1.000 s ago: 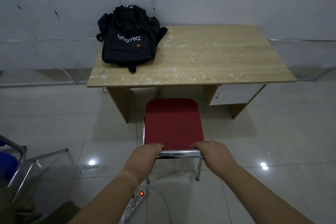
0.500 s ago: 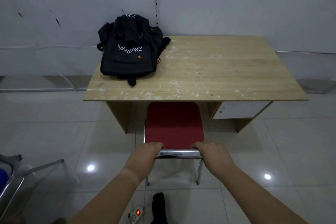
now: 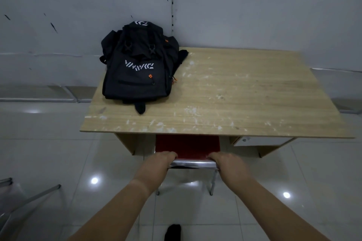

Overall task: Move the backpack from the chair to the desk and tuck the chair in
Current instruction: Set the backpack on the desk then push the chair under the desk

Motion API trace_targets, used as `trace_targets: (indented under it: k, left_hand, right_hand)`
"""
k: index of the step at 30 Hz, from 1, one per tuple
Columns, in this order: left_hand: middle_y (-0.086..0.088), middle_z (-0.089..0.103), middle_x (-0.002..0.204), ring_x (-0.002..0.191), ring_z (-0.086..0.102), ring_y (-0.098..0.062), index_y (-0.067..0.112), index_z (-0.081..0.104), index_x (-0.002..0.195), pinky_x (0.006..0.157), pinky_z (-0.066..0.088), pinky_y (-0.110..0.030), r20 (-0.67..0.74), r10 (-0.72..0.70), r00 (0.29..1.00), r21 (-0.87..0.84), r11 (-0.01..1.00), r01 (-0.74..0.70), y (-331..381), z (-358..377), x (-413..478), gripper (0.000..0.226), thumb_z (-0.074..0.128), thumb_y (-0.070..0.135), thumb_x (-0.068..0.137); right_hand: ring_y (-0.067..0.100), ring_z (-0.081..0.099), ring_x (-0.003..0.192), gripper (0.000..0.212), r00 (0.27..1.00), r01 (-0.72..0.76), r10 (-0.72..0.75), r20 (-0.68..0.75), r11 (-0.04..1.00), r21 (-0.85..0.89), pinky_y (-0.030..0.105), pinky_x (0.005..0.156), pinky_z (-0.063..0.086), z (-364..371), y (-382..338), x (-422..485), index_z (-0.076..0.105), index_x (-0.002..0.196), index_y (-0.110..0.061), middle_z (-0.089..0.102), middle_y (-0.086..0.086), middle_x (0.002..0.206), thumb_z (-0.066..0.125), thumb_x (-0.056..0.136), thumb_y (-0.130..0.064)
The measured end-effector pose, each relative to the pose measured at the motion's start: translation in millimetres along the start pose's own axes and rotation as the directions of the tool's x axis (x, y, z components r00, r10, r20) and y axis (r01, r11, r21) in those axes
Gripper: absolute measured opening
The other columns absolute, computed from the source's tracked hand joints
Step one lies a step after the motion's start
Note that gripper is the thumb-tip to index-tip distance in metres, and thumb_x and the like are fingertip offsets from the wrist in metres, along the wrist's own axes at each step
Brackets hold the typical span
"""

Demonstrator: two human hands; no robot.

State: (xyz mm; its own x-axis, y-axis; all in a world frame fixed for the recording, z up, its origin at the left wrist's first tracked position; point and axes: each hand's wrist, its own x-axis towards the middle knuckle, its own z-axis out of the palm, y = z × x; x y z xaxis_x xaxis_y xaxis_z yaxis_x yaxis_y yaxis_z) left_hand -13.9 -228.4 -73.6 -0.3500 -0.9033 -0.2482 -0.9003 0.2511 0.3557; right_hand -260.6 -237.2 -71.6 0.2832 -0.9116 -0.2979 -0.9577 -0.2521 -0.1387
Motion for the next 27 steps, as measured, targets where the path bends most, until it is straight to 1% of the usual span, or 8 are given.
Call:
trace_targets:
  k: [4, 6, 8, 12, 16, 21, 25, 27]
  left_hand:
    - [-0.003, 0.068, 0.114, 0.101, 0.065, -0.022, 0.023, 0.059, 0.12, 0.087, 0.053, -0.036, 0.005, 0.009, 1.0, 0.065, 0.998, -0.009, -10, -18, 37, 0.037, 0.055, 0.01, 0.086]
    - [-0.004, 0.068, 0.114, 0.102, 0.065, -0.022, 0.021, 0.061, 0.119, 0.088, 0.052, -0.035, 0.023, -0.001, 1.0, 0.075, 0.997, -0.001, -15, -30, 58, 0.03, 0.054, 0.018, 0.09]
    - [-0.004, 0.069, 0.114, 0.102, 0.065, -0.022, 0.02, 0.062, 0.118, 0.088, 0.051, -0.034, 0.057, 0.003, 0.998, 0.074, 0.997, -0.008, -23, -39, 71, 0.028, 0.051, 0.024, 0.093]
    - [0.005, 0.07, 0.108, 0.094, 0.066, -0.014, 0.028, 0.062, 0.113, 0.082, 0.053, -0.03, 0.012, 0.066, 0.998, 0.101, 0.993, -0.067, -34, -43, 71, 0.027, 0.053, 0.017, 0.09]
    - [0.004, 0.07, 0.107, 0.094, 0.066, -0.015, 0.027, 0.063, 0.111, 0.082, 0.053, -0.031, 0.026, 0.059, 0.998, 0.075, 0.995, -0.061, -33, -43, 69, 0.028, 0.053, 0.015, 0.089]
    - [0.004, 0.07, 0.108, 0.097, 0.066, -0.015, 0.028, 0.063, 0.111, 0.083, 0.052, -0.03, 0.029, 0.038, 0.999, 0.06, 0.997, -0.04, -31, -43, 68, 0.028, 0.052, 0.016, 0.088]
    - [0.005, 0.072, 0.106, 0.094, 0.066, -0.014, 0.028, 0.065, 0.109, 0.08, 0.052, -0.029, -0.006, 0.004, 1.0, 0.06, 0.998, -0.004, -28, -40, 67, 0.027, 0.053, 0.016, 0.088]
    - [0.006, 0.071, 0.107, 0.095, 0.066, -0.013, 0.03, 0.064, 0.111, 0.082, 0.052, -0.028, -0.027, -0.021, 0.999, 0.073, 0.997, 0.023, -25, -38, 66, 0.03, 0.053, 0.016, 0.088]
  right_hand:
    - [0.024, 0.065, 0.097, 0.042, 0.999, -0.009, 0.008, -0.038, 1.0, -0.022, 0.032, 0.075, 0.05, -14, 6, 36, 0.062, 0.119, -0.027, 0.07, 0.001, 0.104, 0.055, 0.083, -0.007]
    - [0.024, 0.065, 0.095, 0.036, 0.998, -0.014, 0.013, -0.064, 1.0, -0.009, 0.033, 0.074, 0.049, -21, 9, 55, 0.062, 0.116, -0.027, 0.07, 0.001, 0.103, 0.053, 0.085, -0.012]
    - [0.024, 0.065, 0.09, 0.036, 0.998, -0.008, 0.008, -0.063, 1.0, -0.001, 0.032, 0.07, 0.047, -24, 10, 70, 0.062, 0.114, -0.027, 0.07, 0.0, 0.099, 0.052, 0.083, -0.01]
    - [0.024, 0.067, 0.087, 0.042, 0.998, 0.025, -0.023, -0.065, 0.999, 0.024, 0.032, 0.067, 0.048, -18, 15, 76, 0.064, 0.112, -0.028, 0.072, -0.001, 0.096, 0.056, 0.076, -0.009]
    - [0.026, 0.068, 0.086, 0.046, 0.999, 0.005, -0.004, -0.044, 1.0, 0.026, 0.034, 0.067, 0.051, -17, 13, 75, 0.066, 0.107, -0.028, 0.074, -0.001, 0.094, 0.065, 0.065, -0.008]
    - [0.027, 0.069, 0.086, 0.038, 0.997, 0.021, -0.019, -0.079, 1.0, 0.02, 0.034, 0.068, 0.05, -16, 13, 75, 0.066, 0.105, -0.027, 0.075, 0.0, 0.094, 0.058, 0.072, -0.01]
    - [0.027, 0.069, 0.084, 0.023, 0.995, 0.016, -0.016, -0.102, 1.0, -0.006, 0.034, 0.068, 0.048, -17, 11, 74, 0.067, 0.1, -0.026, 0.074, 0.001, 0.091, 0.059, 0.08, -0.017]
    - [0.028, 0.07, 0.082, 0.023, 0.994, 0.001, -0.001, -0.106, 1.0, 0.005, 0.035, 0.068, 0.048, -16, 11, 72, 0.068, 0.098, -0.024, 0.074, 0.002, 0.089, 0.059, 0.079, -0.014]
